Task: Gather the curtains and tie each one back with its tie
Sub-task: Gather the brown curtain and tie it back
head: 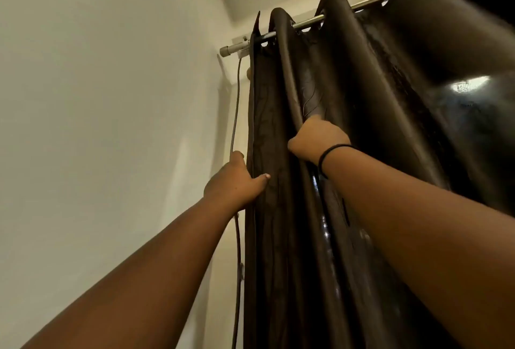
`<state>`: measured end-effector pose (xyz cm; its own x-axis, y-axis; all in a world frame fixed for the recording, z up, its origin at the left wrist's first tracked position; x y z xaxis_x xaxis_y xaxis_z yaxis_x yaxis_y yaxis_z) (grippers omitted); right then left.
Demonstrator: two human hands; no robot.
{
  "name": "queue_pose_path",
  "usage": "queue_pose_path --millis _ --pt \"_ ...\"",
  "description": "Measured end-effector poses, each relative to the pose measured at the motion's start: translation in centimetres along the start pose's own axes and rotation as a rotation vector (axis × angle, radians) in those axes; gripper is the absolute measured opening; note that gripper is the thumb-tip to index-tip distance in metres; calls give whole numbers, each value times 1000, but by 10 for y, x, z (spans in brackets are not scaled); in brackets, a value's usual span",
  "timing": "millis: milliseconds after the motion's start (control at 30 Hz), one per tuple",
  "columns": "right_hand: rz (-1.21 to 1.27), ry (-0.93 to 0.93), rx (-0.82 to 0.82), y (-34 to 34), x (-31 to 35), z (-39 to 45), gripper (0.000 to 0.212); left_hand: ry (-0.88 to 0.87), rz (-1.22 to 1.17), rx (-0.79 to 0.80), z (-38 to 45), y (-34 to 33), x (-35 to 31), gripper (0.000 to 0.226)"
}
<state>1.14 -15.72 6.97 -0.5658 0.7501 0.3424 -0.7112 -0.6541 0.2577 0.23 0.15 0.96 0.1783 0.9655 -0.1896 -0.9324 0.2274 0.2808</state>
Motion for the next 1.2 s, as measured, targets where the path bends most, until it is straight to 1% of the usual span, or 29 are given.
queue_pose_path --millis 133,200,300,367,433,533,567,633,700,767,800,833,867,900,933,967,1000,1033,1067,1100,1133,1167,1200 --pt "-91 72 -116 -1 12 0 36 -23 -9 1 5 -5 11 45" --pt "-103 125 -83 -6 19 3 23 -43 -117 -48 8 -5 14 31" --pt "-129 184 -25 -15 41 5 23 -66 -219 -181 12 6 15 20" --pt "-123 217 61 -27 62 10 27 -60 -256 -235 13 15 19 19" --pt "-81 297 129 -34 86 9 29 -42 -304 -269 12 26 26 20" --pt "0 424 210 -33 121 1 32 -31 -371 -341 9 43 34 35" --pt "12 434 250 -33 132 -3 33 -37 -377 -369 9 49 35 38" --pt "47 471 278 -29 145 -11 35 -61 -386 -411 10 59 33 35" --pt "61 459 333 -18 142 -21 36 -70 -397 -429 10 65 28 27" --pt "36 443 361 -4 123 -26 36 -49 -409 -416 4 66 19 18" --pt "110 372 400 0 112 -25 34 -27 -425 -395 2 65 15 17" --pt "191 364 424 3 98 -26 30 1 -449 -357 -3 62 9 22" --pt "151 399 452 9 85 -29 30 30 -484 -305 -8 57 3 29" --pt "142 397 390 19 75 -27 36 58 -523 -250 -9 54 -4 40" --pt "156 373 282 30 63 -21 43 91 -544 -197 -9 50 -11 53" --pt "113 346 127 41 51 -16 47 114 -536 -148 -9 46 -18 67" --pt "4 314 -72 55 39 -11 48 120 -522 -105 -7 45 -29 80" --pt "-141 256 -230 69 25 -7 52 121 -519 -63 -5 44 -41 91" --pt "-260 171 -307 80 10 -2 60 123 -528 -23 -1 42 -53 99" --pt "-329 78 -327 89 -3 2 72 119 -529 6 3 39 -66 105" --pt "-342 -11 -304 96 -14 4 85 117 -519 28 6 37 -76 107" --pt "-315 -79 -263 102 -26 8 94 117 -504 42 8 34 -86 105" --pt "-259 -121 -214 108 -38 10 97 125 -489 48 9 31 -93 100"
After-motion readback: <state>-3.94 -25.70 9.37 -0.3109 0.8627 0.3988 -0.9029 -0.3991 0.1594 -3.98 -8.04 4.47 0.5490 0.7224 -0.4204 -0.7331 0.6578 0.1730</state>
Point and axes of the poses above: each hand's wrist, its own z-axis towards the middle knuckle, its own y-axis out of the back of the hand, x = y × z, the point moved 1 cm from there along z, towards the middle knuckle, and after that the axes turned 5 degrees about x, right-handed, at the moved point
